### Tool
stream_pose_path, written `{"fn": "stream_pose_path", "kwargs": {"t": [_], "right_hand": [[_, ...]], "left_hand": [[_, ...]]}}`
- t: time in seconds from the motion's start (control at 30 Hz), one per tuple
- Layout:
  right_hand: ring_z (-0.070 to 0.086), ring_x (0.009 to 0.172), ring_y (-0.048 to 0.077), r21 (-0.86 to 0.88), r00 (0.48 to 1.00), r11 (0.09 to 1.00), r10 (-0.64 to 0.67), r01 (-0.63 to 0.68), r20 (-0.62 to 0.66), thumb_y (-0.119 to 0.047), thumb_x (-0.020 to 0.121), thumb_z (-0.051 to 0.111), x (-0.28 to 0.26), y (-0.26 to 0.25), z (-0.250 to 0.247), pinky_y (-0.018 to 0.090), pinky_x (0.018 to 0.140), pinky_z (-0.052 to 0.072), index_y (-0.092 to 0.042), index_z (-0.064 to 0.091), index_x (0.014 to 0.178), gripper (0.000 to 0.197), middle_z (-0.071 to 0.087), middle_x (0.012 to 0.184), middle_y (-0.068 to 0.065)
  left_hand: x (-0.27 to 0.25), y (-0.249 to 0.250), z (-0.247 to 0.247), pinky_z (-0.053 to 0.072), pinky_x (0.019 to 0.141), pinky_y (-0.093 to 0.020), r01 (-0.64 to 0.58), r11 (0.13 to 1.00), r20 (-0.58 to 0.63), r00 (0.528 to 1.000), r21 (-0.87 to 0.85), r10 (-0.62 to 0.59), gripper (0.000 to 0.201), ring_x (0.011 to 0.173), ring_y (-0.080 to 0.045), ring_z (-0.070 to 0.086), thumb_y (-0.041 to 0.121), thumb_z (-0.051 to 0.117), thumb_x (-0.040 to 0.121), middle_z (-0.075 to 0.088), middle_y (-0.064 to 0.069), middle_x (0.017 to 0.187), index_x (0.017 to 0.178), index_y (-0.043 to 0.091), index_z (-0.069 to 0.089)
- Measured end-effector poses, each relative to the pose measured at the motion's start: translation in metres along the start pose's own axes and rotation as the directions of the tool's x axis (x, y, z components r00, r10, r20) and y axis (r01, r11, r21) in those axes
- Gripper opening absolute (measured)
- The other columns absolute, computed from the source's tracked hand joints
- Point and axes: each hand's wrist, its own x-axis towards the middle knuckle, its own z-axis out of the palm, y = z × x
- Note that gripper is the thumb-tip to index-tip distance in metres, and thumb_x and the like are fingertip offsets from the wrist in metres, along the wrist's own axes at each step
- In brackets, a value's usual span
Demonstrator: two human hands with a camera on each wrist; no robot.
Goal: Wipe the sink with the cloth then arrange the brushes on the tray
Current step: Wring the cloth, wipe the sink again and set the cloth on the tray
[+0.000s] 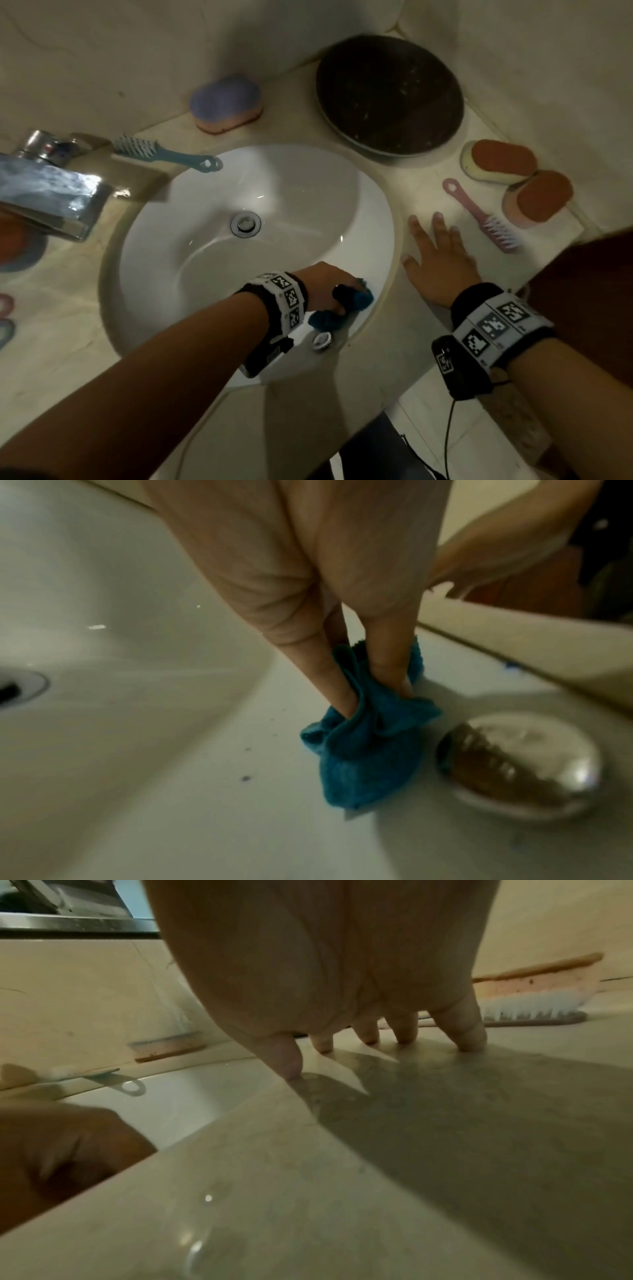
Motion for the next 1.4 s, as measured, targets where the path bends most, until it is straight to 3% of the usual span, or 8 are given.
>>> {"fn": "stream_pose_path", "kwargs": {"t": [0.13, 0.27, 0.43, 0.6, 0.67, 0.8, 1.17, 1.4], "right_hand": [[-0.009, 0.146, 0.029, -0.004, 1.000, 1.000, -0.005, 0.005, -0.020, -0.043, 0.096, 0.031, 0.001, -0.002, 0.002, 0.059, 0.114, 0.012, -0.039, -0.010, 0.146, 0.065, -0.019, 0.157, -0.002], [-0.008, 0.146, 0.029, -0.025, 0.999, 1.000, -0.003, 0.002, -0.034, -0.044, 0.096, 0.030, 0.001, -0.002, 0.005, 0.059, 0.114, 0.013, -0.038, -0.011, 0.147, 0.065, -0.018, 0.158, -0.002], [-0.008, 0.146, 0.030, -0.040, 0.999, 0.999, 0.004, -0.006, -0.037, -0.044, 0.096, 0.030, 0.000, -0.004, 0.004, 0.059, 0.113, 0.014, -0.038, -0.011, 0.147, 0.065, -0.018, 0.158, -0.001], [-0.007, 0.146, 0.030, -0.048, 0.999, 0.999, 0.000, -0.002, -0.038, -0.044, 0.096, 0.030, -0.001, -0.004, 0.003, 0.059, 0.113, 0.014, -0.038, -0.010, 0.147, 0.065, -0.016, 0.158, -0.001], [-0.007, 0.146, 0.030, -0.050, 1.000, 0.999, 0.003, -0.005, -0.029, -0.044, 0.096, 0.029, -0.002, -0.004, 0.002, 0.059, 0.113, 0.014, -0.038, -0.011, 0.147, 0.065, -0.017, 0.158, -0.001], [-0.010, 0.146, 0.029, -0.034, 1.000, 0.999, 0.011, -0.011, -0.010, -0.044, 0.097, 0.028, -0.002, -0.005, 0.000, 0.059, 0.113, 0.011, -0.038, -0.012, 0.146, 0.064, -0.019, 0.157, -0.002], [-0.011, 0.146, 0.029, -0.021, 1.000, 1.000, 0.009, -0.009, -0.014, -0.043, 0.097, 0.029, -0.003, -0.006, 0.000, 0.059, 0.114, 0.011, -0.039, -0.012, 0.146, 0.064, -0.020, 0.157, -0.001], [-0.010, 0.146, 0.031, -0.030, 1.000, 0.999, 0.016, -0.016, 0.002, -0.040, 0.097, 0.030, -0.001, -0.009, -0.002, 0.059, 0.114, 0.011, -0.036, -0.012, 0.147, 0.066, -0.020, 0.157, 0.001]], "left_hand": [[-0.009, -0.027, 0.000, 0.040, 0.104, -0.032, 0.161, 0.984, 0.125, 0.978, 0.071, -0.169, 0.043, 0.120, -0.024, 0.052, 0.021, 0.062, 0.086, 0.057, -0.003, 0.129, 0.128, 0.022, 0.056], [-0.023, -0.046, -0.001, 0.037, 0.099, -0.024, 0.178, 0.963, 0.133, 0.969, 0.204, -0.208, 0.040, 0.120, -0.021, 0.052, 0.016, 0.059, 0.090, 0.056, -0.002, 0.132, 0.129, 0.023, 0.056], [-0.026, -0.051, -0.006, 0.038, 0.101, -0.028, 0.182, 0.952, 0.122, 0.968, 0.247, -0.217, 0.040, 0.121, -0.023, 0.052, 0.012, 0.058, 0.089, 0.057, -0.005, 0.131, 0.128, 0.019, 0.057], [-0.036, -0.026, -0.009, 0.038, 0.097, -0.023, 0.107, 0.989, -0.070, 0.991, -0.097, -0.114, 0.038, 0.113, -0.016, 0.056, 0.017, 0.067, 0.083, 0.063, 0.001, 0.122, 0.121, 0.021, 0.063], [-0.037, -0.005, -0.009, 0.042, 0.095, -0.022, 0.031, 0.964, -0.042, 0.998, -0.262, -0.044, 0.041, 0.108, -0.014, 0.058, 0.015, 0.071, 0.080, 0.065, 0.000, 0.119, 0.120, 0.019, 0.063], [-0.032, 0.015, -0.002, 0.051, 0.088, -0.027, 0.008, 0.941, 0.086, 0.996, -0.339, 0.022, 0.036, 0.098, -0.016, 0.060, 0.009, 0.072, 0.079, 0.063, -0.004, 0.118, 0.114, 0.012, 0.064], [-0.023, -0.021, 0.010, 0.041, 0.090, -0.024, 0.099, 0.991, 0.063, 0.992, 0.094, -0.105, 0.027, 0.108, -0.021, 0.058, 0.013, 0.053, 0.089, 0.064, -0.003, 0.117, 0.114, 0.017, 0.065], [0.002, -0.051, 0.007, 0.042, 0.090, -0.027, 0.205, 0.974, 0.016, 0.978, 0.101, -0.207, 0.027, 0.106, -0.024, 0.059, 0.020, 0.053, 0.090, 0.064, -0.006, 0.119, 0.113, 0.015, 0.066]]}}
